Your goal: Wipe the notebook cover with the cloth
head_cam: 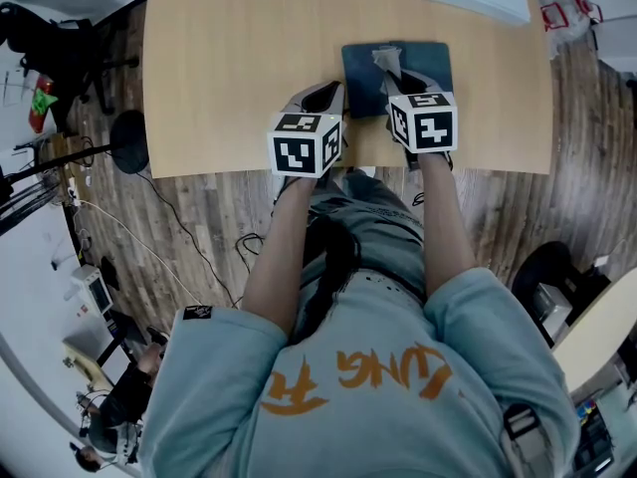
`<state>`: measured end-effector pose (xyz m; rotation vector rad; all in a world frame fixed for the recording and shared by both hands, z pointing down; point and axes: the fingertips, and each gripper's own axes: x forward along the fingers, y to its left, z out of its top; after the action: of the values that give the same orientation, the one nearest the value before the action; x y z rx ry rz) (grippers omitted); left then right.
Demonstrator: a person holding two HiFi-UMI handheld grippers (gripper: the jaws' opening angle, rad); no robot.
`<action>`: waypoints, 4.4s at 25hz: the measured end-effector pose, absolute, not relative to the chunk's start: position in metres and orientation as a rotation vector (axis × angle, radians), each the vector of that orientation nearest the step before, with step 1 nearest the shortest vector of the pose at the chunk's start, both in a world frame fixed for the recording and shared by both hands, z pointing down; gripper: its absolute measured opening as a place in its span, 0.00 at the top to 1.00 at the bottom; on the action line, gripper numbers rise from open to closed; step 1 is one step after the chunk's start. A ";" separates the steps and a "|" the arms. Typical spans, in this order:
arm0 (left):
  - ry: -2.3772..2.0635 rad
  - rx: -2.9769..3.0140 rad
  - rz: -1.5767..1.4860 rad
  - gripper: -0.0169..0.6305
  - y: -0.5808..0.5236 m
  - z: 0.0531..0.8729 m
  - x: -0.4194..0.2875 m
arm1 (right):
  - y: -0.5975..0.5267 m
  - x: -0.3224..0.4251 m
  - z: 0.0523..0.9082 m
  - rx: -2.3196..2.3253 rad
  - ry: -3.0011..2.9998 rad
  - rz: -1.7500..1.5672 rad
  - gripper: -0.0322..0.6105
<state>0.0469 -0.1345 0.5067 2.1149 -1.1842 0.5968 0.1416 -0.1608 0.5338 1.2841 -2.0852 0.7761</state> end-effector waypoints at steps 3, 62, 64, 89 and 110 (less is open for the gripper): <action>-1.172 2.123 0.605 0.95 -0.135 0.507 0.053 | -0.161 0.149 0.534 1.297 -2.078 0.771 0.90; -1.253 2.087 0.569 0.95 -0.158 0.497 0.020 | -0.201 0.171 0.505 1.423 -2.096 0.674 0.90; -1.263 2.087 0.569 0.95 -0.164 0.497 0.017 | -0.207 0.151 0.504 1.369 -2.137 0.664 0.90; -1.272 2.031 0.637 0.95 -0.192 0.514 0.006 | -0.209 0.054 0.532 0.881 -2.183 0.601 0.90; -1.198 2.089 0.674 0.95 -0.195 0.513 0.036 | -0.219 0.095 0.529 1.035 -2.139 0.623 0.90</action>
<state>0.0362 -0.1946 0.5129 2.0885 -1.1979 0.6739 0.0948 -0.2185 0.5295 1.0347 -2.1393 0.6227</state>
